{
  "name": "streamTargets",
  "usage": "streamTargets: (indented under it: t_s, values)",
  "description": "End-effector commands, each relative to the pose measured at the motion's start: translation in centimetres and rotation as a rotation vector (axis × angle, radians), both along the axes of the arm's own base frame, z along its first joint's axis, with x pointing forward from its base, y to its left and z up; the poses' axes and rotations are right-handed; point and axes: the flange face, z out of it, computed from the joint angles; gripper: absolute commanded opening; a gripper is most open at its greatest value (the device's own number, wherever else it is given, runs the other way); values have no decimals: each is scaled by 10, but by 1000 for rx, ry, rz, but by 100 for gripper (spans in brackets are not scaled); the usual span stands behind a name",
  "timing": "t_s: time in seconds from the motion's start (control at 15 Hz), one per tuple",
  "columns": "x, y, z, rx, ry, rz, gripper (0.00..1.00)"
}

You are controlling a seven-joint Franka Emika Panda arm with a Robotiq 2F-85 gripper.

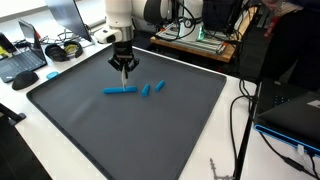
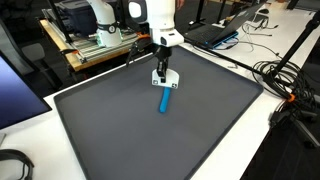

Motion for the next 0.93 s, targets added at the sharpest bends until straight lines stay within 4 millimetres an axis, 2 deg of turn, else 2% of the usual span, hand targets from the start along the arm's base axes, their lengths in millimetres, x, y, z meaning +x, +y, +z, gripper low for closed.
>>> streamTargets:
  t_s: [0.0, 0.4, 0.87]
  values:
    - [6, -8, -13, -4, -6, 1, 1]
    - [15, -16, -26, -13, -21, -15, 1]
    - [24, -6, -47, 12, 0, 3, 1]
